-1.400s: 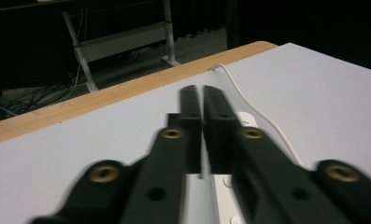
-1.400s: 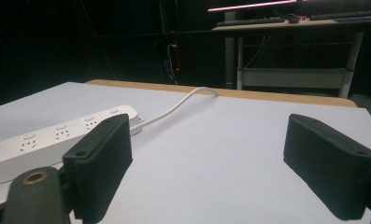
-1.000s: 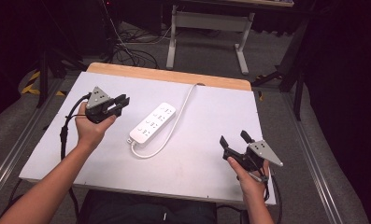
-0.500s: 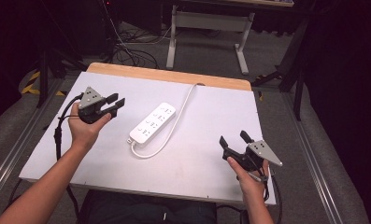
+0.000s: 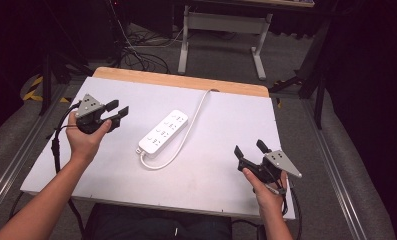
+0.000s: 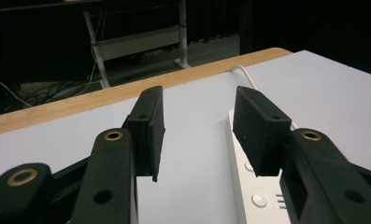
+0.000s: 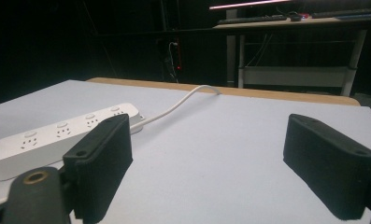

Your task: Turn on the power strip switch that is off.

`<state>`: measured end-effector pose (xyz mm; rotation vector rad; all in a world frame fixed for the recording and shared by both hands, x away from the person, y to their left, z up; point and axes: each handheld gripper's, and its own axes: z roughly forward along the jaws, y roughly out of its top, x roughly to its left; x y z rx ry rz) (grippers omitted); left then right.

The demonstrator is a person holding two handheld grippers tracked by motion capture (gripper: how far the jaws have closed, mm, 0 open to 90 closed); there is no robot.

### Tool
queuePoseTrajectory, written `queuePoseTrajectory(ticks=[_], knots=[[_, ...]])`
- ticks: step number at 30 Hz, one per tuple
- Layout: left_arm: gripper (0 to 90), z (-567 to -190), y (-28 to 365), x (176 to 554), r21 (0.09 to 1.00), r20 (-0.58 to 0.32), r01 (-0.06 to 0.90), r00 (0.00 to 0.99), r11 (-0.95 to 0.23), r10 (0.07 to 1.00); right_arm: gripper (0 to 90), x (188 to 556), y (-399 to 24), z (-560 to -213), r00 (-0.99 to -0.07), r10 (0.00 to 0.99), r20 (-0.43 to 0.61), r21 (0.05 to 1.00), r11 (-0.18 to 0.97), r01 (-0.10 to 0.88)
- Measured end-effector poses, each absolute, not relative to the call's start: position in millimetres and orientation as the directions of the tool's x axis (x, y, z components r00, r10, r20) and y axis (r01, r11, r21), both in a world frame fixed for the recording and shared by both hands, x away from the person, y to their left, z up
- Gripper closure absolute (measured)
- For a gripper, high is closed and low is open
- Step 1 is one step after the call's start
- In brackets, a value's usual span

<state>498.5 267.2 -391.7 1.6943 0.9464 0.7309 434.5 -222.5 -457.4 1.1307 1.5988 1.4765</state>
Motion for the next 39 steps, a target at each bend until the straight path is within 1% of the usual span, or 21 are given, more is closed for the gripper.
queuePoseTrajectory(ticks=[3, 4, 7, 9, 11, 17, 19, 20, 21, 23, 39], knots=[[44.7, -391, 272, 497, 0.954, 0.008, 0.252, 0.516, -0.161, 0.857, 16.2, 435, -223, -458, -0.395, 0.916, 0.076, 0.988, -0.017, 0.151], [39.9, -391, 273, 497, 0.955, 0.010, 0.248, 0.518, -0.161, 0.856, 16.2, 435, -223, -458, -0.394, 0.916, 0.076, 0.988, -0.017, 0.150], [36.9, -392, 275, 496, 0.956, 0.013, 0.243, 0.520, -0.162, 0.854, 16.2, 435, -223, -458, -0.394, 0.916, 0.074, 0.989, -0.015, 0.149], [33.1, -391, 275, 496, 0.956, 0.012, 0.244, 0.519, -0.162, 0.854, 16.2, 435, -222, -458, -0.394, 0.916, 0.075, 0.988, -0.016, 0.150], [31.7, -391, 277, 495, 0.957, 0.008, 0.244, 0.518, -0.157, 0.855, 16.2, 435, -222, -458, -0.394, 0.916, 0.075, 0.988, -0.016, 0.151], [11.7, -392, 281, 493, 0.956, 0.006, 0.249, 0.508, -0.154, 0.861, 16.2, 435, -223, -458, -0.395, 0.916, 0.075, 0.988, -0.016, 0.151], [1.0, -393, 281, 492, 0.957, 0.010, 0.248, 0.492, -0.151, 0.871, 16.2, 435, -222, -458, -0.397, 0.915, 0.076, 0.988, -0.016, 0.152], [1.2, -393, 281, 492, 0.957, 0.010, 0.248, 0.492, -0.151, 0.871, 16.2, 435, -222, -458, -0.398, 0.914, 0.074, 0.989, -0.015, 0.150], [3.3, -393, 282, 491, 0.958, 0.010, 0.244, 0.487, -0.148, 0.873, 16.2, 435, -222, -458, -0.399, 0.914, 0.076, 0.988, -0.016, 0.152], [2.2, -393, 282, 490, 0.959, 0.011, 0.244, 0.485, -0.147, 0.874, 16.2, 435, -222, -458, -0.399, 0.914, 0.077, 0.988, -0.017, 0.152], [2.8, -394, 282, 489, 0.959, 0.010, 0.242, 0.483, -0.144, 0.876, 16.2, 434, -223, -457, -0.396, 0.915, 0.077, 0.989, -0.018, 0.149]])
